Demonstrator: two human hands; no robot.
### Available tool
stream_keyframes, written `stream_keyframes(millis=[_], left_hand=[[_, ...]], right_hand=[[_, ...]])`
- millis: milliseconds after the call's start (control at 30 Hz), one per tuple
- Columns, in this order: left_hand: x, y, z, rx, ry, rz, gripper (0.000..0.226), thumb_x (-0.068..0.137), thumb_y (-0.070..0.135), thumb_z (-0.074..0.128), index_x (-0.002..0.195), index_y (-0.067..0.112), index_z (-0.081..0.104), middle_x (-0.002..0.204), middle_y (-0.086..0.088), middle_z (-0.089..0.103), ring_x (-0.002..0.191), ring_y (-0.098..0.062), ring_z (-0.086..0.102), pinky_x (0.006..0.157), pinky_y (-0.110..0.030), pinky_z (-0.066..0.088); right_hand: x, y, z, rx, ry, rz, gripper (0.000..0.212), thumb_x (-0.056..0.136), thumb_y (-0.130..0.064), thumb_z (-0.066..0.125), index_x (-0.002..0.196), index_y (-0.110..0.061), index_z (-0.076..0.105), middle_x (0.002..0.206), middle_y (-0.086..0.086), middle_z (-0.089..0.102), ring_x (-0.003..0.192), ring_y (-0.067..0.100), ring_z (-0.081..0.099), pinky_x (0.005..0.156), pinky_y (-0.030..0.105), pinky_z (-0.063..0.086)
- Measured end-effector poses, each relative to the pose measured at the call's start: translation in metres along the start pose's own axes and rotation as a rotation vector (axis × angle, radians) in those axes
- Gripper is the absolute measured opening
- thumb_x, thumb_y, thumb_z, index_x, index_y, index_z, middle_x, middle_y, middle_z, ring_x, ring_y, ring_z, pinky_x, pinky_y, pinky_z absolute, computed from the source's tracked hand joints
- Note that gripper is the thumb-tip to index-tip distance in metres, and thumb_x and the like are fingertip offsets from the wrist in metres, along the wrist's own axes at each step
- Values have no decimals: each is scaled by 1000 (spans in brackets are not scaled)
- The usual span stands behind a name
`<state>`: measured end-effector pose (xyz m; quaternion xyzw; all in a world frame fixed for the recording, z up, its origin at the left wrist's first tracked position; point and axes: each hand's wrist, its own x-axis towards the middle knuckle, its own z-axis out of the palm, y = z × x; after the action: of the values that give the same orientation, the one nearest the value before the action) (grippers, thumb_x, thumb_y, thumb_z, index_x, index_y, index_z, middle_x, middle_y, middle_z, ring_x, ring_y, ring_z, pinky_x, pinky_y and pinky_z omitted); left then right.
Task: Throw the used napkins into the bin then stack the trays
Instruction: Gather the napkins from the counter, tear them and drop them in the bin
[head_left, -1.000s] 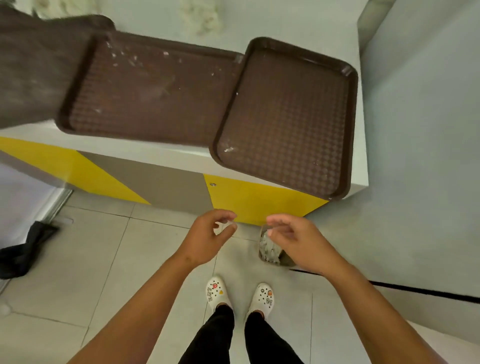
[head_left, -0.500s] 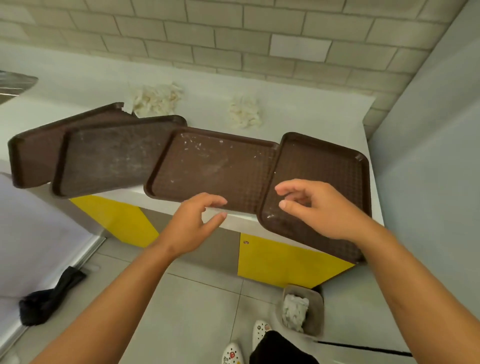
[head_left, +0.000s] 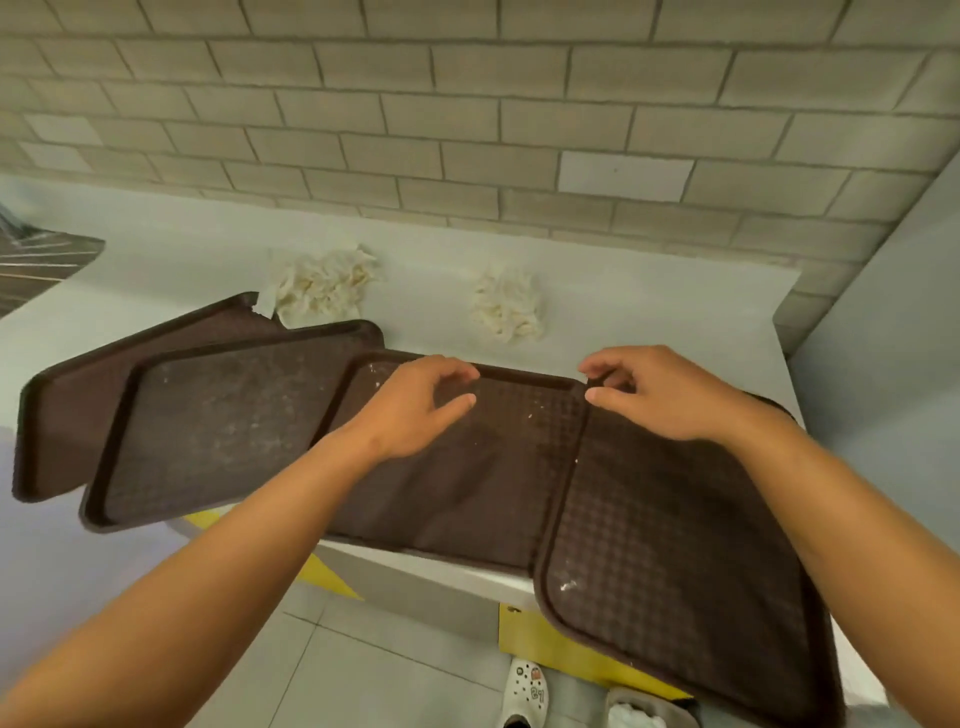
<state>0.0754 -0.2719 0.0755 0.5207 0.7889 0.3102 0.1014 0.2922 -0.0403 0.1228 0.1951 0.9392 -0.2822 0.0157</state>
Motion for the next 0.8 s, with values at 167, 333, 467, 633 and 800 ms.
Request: stream_keyframes(millis=[167, 333, 467, 633, 800], left_hand=[[63, -25, 4, 7, -81, -54, 30, 93, 32, 65, 122, 23, 66, 117, 9, 67, 107, -5, 63, 96, -27, 52], [106, -53, 4, 75, -140, -105, 31, 95, 33, 63, 123, 22, 64, 114, 7, 65, 103, -10, 60, 87, -24, 51], [136, -79, -2, 110, -166, -120, 29, 94, 32, 63, 121, 20, 65, 114, 3, 68, 99, -12, 62, 82, -19, 44], [158, -102, -4, 112, -170, -117, 30, 94, 35, 62, 121, 22, 65, 115, 4, 69, 99, -13, 64, 88, -26, 50], [169, -113, 0, 84, -204, -79, 27, 95, 35, 60, 119, 23, 66, 116, 6, 68, 100, -11, 63, 86, -23, 48]], right_hand=[[71, 25, -6, -92, -123, 6, 42, 98, -39, 60, 139, -28, 56, 135, -8, 61, 108, 9, 64, 99, 29, 50], [149, 34, -9, -240, -193, -17, 44, 99, -39, 57, 140, -23, 55, 136, -3, 59, 112, 16, 60, 97, 29, 47], [211, 34, -2, -251, -175, 1, 44, 100, -35, 57, 141, -21, 53, 138, 2, 58, 118, 21, 58, 99, 31, 46], [271, 37, 26, -287, -102, 71, 54, 98, -29, 60, 148, -21, 44, 146, 8, 48, 125, 29, 54, 102, 36, 45], [288, 54, 52, -273, -96, 157, 53, 99, -27, 59, 149, -18, 44, 147, 9, 50, 129, 29, 52, 102, 34, 42]])
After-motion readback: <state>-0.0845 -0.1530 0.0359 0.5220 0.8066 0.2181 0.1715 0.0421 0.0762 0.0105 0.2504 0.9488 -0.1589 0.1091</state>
